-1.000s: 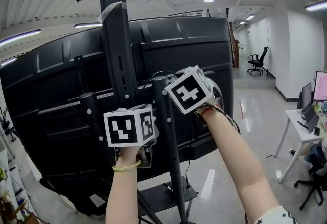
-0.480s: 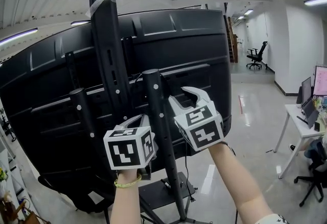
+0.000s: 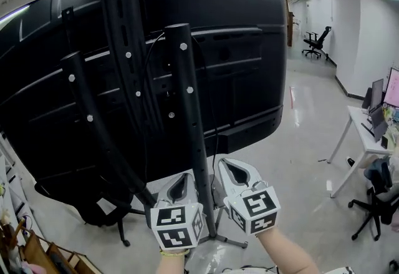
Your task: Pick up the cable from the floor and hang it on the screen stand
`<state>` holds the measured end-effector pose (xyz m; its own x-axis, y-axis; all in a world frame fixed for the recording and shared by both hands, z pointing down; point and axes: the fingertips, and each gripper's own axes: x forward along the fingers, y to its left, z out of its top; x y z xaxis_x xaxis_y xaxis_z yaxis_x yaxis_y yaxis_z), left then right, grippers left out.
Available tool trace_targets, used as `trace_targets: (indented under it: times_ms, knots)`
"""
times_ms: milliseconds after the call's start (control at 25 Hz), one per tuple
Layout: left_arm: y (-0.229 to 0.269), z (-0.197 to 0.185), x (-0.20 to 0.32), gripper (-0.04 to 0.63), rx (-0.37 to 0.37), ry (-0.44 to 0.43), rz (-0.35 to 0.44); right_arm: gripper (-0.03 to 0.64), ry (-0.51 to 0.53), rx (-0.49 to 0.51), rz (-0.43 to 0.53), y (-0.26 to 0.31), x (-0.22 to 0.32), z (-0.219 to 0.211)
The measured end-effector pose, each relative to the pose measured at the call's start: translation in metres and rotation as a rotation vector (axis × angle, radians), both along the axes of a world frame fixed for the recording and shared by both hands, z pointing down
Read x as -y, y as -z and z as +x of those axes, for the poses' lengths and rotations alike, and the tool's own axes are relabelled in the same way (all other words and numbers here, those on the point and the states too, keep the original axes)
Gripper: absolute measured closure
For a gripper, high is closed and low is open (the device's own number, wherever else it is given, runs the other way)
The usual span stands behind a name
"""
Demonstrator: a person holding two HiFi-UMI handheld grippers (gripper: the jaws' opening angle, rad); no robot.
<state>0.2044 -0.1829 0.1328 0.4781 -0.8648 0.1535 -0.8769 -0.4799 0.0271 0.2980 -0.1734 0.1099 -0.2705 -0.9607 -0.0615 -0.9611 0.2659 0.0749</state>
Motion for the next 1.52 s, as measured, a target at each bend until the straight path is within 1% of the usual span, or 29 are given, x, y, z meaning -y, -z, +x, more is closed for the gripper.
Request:
trace_targets:
  times_ms: [80,160,280,360,560,680,840,1320,1520]
  knots:
    - [-0.031,0.001,-0.007,0.588,-0.010,-0.007,-0.015,0.617,0.000,0.026,-0.048,-0.036,-0.006,0.001]
    - [-0.051,0.001,-0.012,0.588,-0.006,-0.014,-0.001,0.617,-0.007,0.049,-0.080,-0.066,-0.012,0.005]
    - [-0.070,0.002,-0.020,0.588,0.025,-0.019,0.023,0.617,-0.035,0.073,-0.128,-0.098,-0.017,0.013]
    - [-0.079,0.005,-0.022,0.588,0.041,-0.022,0.019,0.617,-0.045,0.080,-0.153,-0.110,-0.018,0.017]
    - [-0.092,0.011,-0.019,0.588,0.027,-0.042,-0.021,0.618,-0.033,0.042,-0.166,-0.111,-0.017,0.010]
    - [-0.092,0.013,-0.015,0.588,0.028,-0.050,-0.017,0.618,-0.029,0.028,-0.170,-0.110,-0.013,0.007]
    - [-0.091,0.014,-0.009,0.588,0.048,-0.050,-0.007,0.619,-0.024,0.011,-0.171,-0.111,-0.009,0.005]
    - [-0.086,0.014,-0.006,0.588,0.046,-0.045,-0.008,0.618,-0.015,0.012,-0.164,-0.108,-0.009,0.004]
    - [-0.091,0.012,-0.006,0.588,0.035,-0.040,-0.019,0.618,-0.022,-0.020,-0.157,-0.111,-0.011,0.004]
